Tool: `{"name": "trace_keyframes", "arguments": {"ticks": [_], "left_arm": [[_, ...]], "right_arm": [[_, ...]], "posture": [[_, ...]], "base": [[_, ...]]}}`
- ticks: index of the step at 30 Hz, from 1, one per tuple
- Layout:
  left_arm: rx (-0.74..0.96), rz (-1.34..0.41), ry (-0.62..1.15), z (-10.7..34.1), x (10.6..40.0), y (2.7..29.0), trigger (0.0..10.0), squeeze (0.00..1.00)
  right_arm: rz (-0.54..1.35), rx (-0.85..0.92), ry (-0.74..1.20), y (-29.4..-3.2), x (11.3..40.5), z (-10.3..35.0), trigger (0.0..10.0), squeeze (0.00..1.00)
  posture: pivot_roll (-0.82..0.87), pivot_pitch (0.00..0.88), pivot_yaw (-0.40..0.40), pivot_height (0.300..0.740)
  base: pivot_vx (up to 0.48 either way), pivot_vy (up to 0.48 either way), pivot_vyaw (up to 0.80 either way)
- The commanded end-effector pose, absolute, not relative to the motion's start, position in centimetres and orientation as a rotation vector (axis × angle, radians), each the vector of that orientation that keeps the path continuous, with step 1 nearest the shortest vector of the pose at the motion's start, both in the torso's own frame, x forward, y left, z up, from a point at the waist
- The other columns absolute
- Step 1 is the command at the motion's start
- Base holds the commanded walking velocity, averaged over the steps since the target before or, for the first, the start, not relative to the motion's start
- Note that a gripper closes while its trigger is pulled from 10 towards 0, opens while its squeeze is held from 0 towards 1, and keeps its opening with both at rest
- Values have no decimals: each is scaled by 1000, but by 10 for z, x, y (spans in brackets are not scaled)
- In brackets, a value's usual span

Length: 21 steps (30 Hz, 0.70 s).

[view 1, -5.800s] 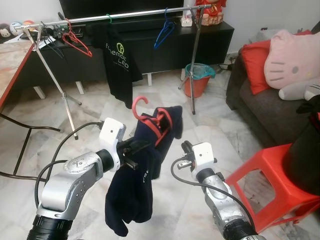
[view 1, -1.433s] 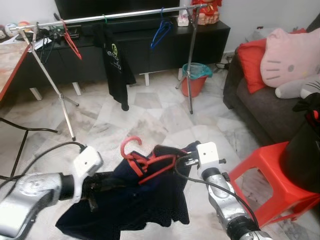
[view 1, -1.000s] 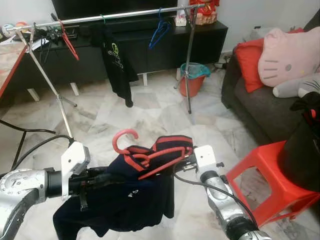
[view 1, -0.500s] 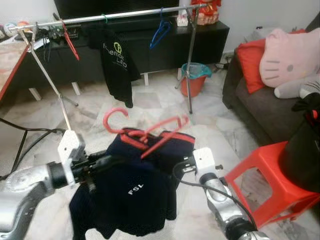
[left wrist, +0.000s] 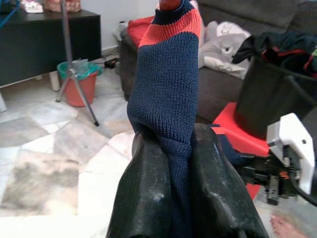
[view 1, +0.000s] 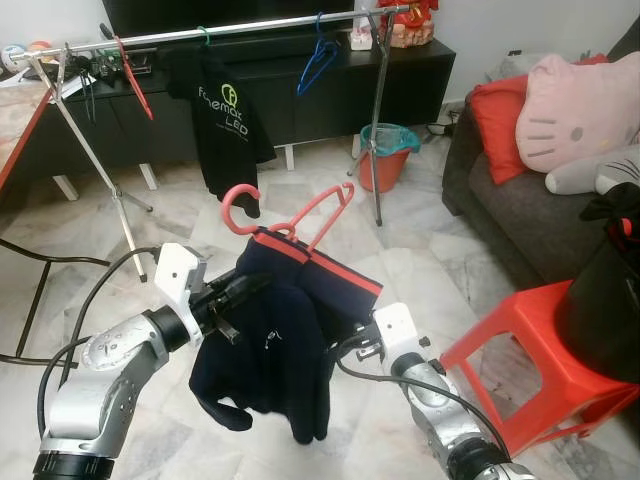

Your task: Hang hanger

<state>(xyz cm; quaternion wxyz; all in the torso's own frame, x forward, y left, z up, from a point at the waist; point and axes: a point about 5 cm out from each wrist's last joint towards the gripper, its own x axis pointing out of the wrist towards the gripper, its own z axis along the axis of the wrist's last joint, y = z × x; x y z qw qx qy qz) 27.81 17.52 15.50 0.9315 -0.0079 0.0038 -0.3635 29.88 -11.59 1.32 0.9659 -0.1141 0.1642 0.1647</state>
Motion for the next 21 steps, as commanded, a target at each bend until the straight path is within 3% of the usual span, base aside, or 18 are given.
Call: {"name": "trace_keyframes", "arguments": {"ticks": [1, 11, 21], "left_arm": [[-6, -731, -15, 158, 280, 175, 10000, 0], [22, -722, 21, 148, 280, 173, 10000, 0], [49, -601, 71, 137, 291, 181, 10000, 0]], "right_arm": [[384, -242, 389, -112, 292, 4, 10000, 1000], [502, -271, 480, -111, 285, -3, 10000, 1000], [535, -297, 487, -121, 278, 0, 10000, 1000]], "posture": [[-5, 35, 11, 740], [-12, 19, 8, 740], [-24, 0, 14, 740]], "base": [[0, 0, 0], [0, 0, 0], [0, 0, 0]]}}
